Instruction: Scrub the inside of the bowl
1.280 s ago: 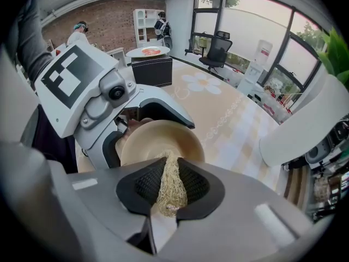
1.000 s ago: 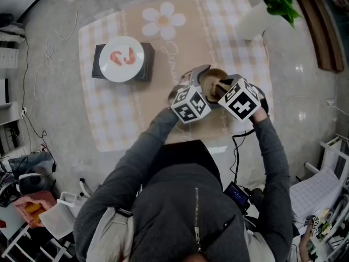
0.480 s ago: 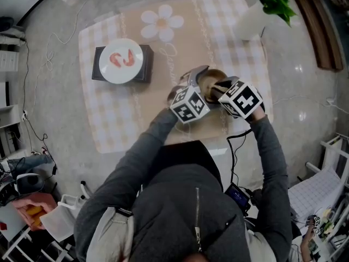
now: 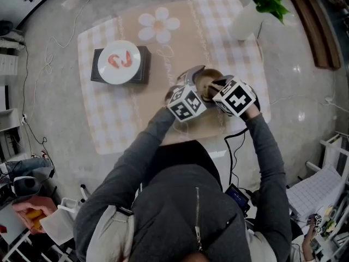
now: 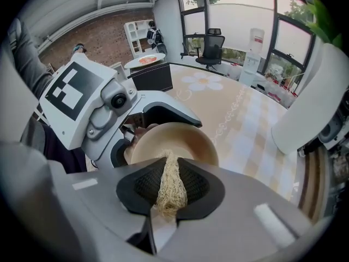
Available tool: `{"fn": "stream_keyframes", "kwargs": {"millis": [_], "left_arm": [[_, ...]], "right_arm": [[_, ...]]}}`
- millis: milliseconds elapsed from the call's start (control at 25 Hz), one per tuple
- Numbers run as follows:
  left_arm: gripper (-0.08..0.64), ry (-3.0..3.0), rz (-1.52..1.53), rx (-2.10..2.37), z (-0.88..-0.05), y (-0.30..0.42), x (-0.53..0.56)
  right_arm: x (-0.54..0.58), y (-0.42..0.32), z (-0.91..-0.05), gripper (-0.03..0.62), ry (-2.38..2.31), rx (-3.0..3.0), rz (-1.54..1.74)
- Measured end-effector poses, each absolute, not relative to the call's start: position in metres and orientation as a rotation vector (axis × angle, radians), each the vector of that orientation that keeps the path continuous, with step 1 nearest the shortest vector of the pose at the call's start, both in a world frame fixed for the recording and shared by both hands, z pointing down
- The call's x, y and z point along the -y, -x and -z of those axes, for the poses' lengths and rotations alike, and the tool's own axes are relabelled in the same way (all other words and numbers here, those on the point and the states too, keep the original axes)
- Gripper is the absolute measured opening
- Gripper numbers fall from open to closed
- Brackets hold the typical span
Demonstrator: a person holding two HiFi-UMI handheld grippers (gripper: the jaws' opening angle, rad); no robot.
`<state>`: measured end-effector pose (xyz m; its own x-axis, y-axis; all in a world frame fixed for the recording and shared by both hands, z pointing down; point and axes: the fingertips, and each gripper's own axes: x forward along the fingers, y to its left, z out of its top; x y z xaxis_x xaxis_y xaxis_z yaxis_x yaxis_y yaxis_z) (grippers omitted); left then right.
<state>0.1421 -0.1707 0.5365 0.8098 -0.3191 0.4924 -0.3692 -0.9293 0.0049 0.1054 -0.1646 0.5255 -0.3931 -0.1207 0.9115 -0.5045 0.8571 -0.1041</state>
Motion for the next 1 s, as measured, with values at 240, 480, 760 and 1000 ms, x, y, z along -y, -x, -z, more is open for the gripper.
{"fn": "stream_keyframes", "kwargs": {"millis": [240, 480, 760, 1000], "left_arm": [[0.598, -2.852, -0.775, 0.563, -0.537, -0.138, 0.169], [0.595, -2.830, -0.795, 0.564, -0.537, -0.124, 0.158], [0.548, -2.794, -0.754, 0.638, -0.530, -0.105, 0.143], [0.433, -2.782, -0.671, 0.736, -0.506, -0.090, 0.138]], "right_arm": [[0.165, -0.104, -0.526, 0.058, -0.478, 1.943, -0.419], [0.167, -0.107, -0.524, 0.061, -0.536, 1.962, -0.439], [0.167, -0.108, -0.519, 0.063, -0.642, 1.993, -0.435], [0.177, -0.117, -0.489, 0.063, -0.872, 2.081, -0.416]]}}
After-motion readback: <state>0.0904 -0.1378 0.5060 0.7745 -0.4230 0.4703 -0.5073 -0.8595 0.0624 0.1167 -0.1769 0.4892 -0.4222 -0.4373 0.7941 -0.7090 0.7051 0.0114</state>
